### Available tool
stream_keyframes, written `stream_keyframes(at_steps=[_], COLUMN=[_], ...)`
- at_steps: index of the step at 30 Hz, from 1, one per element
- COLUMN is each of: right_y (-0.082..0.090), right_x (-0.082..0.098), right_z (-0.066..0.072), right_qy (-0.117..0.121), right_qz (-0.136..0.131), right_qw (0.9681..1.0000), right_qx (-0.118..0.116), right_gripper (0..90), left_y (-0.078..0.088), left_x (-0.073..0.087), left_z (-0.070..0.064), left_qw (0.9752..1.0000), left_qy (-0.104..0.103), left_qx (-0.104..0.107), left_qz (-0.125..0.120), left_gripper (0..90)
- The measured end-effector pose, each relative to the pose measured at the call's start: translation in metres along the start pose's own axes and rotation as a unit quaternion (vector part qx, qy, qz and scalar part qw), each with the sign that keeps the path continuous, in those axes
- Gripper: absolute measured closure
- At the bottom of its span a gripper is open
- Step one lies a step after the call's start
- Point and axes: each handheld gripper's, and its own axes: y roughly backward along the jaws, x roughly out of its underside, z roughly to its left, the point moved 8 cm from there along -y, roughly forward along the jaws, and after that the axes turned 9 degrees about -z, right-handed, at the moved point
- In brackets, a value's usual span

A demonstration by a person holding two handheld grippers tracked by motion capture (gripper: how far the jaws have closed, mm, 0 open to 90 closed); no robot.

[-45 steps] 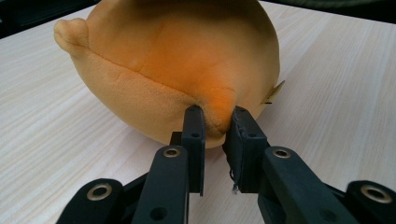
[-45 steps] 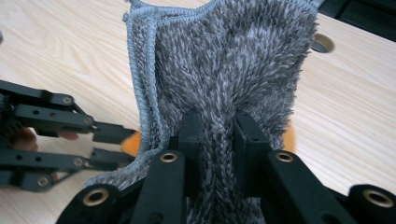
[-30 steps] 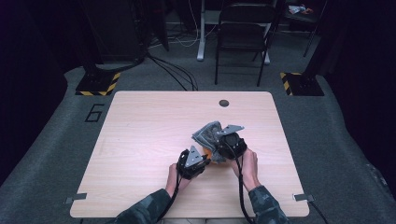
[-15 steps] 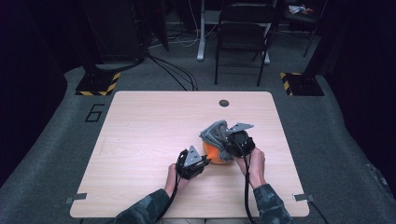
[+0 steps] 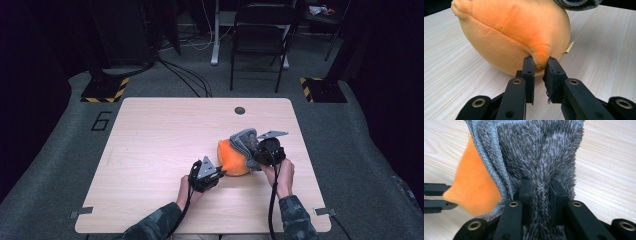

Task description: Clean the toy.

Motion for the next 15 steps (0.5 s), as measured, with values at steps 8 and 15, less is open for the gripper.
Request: stream_keyframes(at_steps=[8,15], right_y=[-0.008,-0.014], right_x=[0.016,0.029], right_z=[-0.020,-0.032], right_qy=[-0.043,-0.059], right_qz=[0.009,0.026], right_qw=[0.9990,0.9977], right_qx=[0.002,0.020], right_gripper=[75.0,75.0], left_y=[0.000,0.000], left_x=[0.001,0.002], left_z=[0.000,0.000], left_qw=[1.0000,1.0000], left_qy=[-0.005,0.002], left_qx=[0.000,-0.001], left_qz=[0.002,0.002], left_gripper=[78.3,78.4])
